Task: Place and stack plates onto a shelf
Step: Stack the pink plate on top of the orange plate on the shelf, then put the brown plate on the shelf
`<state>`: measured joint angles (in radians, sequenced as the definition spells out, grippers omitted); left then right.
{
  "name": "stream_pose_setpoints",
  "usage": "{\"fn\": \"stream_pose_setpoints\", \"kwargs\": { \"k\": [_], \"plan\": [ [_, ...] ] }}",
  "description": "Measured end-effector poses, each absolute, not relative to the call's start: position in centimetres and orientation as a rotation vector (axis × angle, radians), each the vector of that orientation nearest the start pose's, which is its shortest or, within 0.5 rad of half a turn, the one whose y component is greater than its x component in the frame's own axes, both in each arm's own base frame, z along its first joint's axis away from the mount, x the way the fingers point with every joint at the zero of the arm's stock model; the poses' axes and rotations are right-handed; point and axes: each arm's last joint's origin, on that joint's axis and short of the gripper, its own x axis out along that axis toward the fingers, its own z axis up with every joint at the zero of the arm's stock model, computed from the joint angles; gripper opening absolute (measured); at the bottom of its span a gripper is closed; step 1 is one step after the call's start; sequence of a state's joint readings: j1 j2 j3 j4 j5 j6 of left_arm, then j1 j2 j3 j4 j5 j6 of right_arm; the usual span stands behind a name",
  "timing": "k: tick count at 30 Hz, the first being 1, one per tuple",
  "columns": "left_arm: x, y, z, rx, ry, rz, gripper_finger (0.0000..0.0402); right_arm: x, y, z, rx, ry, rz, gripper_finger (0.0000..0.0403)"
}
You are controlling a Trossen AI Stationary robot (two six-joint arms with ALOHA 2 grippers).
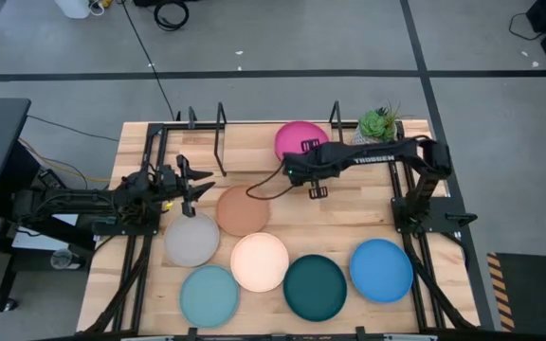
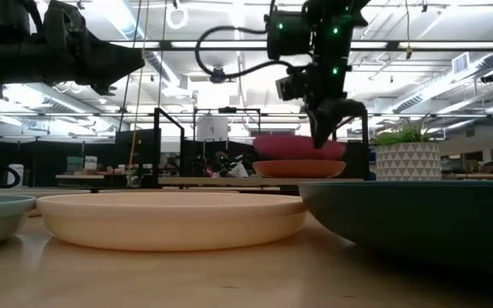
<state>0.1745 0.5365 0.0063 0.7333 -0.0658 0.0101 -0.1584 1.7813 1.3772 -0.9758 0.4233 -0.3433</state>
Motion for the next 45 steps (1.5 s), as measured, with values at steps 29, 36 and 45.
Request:
{"fn": "stream_pose_setpoints", "kwargs": {
  "k": [29,36,45],
  "plan": [
    [12.7,2.4,18.6,0.023,-0.201,0.241,0.0141,33.5,-6.7,23.2,-0.420,1.471,-0.243,0.0077],
    [12.7,2.4,18.6,0.023,-0.201,0.241,0.0141,35.5,-3.2,24.0,-0.334,1.267,-0.014,0.0078],
    [12.7,2.4,18.6,0.023,-0.202,0.241,0.0141,37.2,2.0,21.5,-0.463,0.957,0.185,0.0078]
  ]
}}
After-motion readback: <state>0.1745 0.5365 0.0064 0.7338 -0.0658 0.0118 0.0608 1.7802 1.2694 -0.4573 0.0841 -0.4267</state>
